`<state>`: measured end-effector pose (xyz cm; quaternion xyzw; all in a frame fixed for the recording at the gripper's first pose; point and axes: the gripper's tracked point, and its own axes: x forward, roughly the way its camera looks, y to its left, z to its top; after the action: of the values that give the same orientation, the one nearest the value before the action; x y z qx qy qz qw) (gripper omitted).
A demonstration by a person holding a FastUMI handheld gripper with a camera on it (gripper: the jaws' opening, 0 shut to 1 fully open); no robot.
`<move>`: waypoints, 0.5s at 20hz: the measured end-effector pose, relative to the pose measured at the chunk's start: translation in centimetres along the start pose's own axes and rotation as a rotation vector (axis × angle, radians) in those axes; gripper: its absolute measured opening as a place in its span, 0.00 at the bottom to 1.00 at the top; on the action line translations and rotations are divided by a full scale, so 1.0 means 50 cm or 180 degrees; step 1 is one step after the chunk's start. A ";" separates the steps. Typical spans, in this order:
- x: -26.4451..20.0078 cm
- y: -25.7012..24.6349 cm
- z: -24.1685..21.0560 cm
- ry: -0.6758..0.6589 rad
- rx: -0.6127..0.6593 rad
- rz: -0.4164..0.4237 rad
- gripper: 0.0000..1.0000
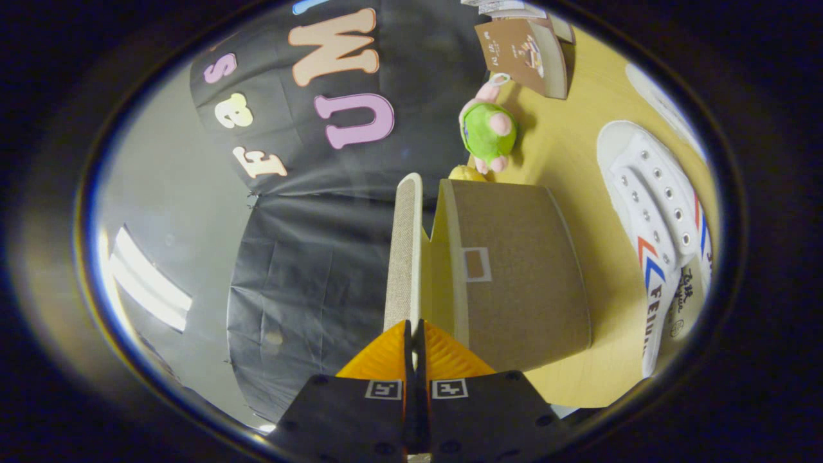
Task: Open the storage box then place both shoes into the box .Put the left shoe in first, then the right shoe, with the right side of both shoes facing outward in a uniform manner.
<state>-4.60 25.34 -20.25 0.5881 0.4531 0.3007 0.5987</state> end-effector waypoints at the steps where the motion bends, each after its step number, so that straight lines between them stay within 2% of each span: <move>1: 0.000 0.010 0.002 -0.0017 -0.0028 0.0001 0.03; 10: 0.035 0.168 -0.008 -0.0073 -0.0385 0.0116 0.03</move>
<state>-2.78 28.13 -12.33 0.5625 0.4164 0.3316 0.6326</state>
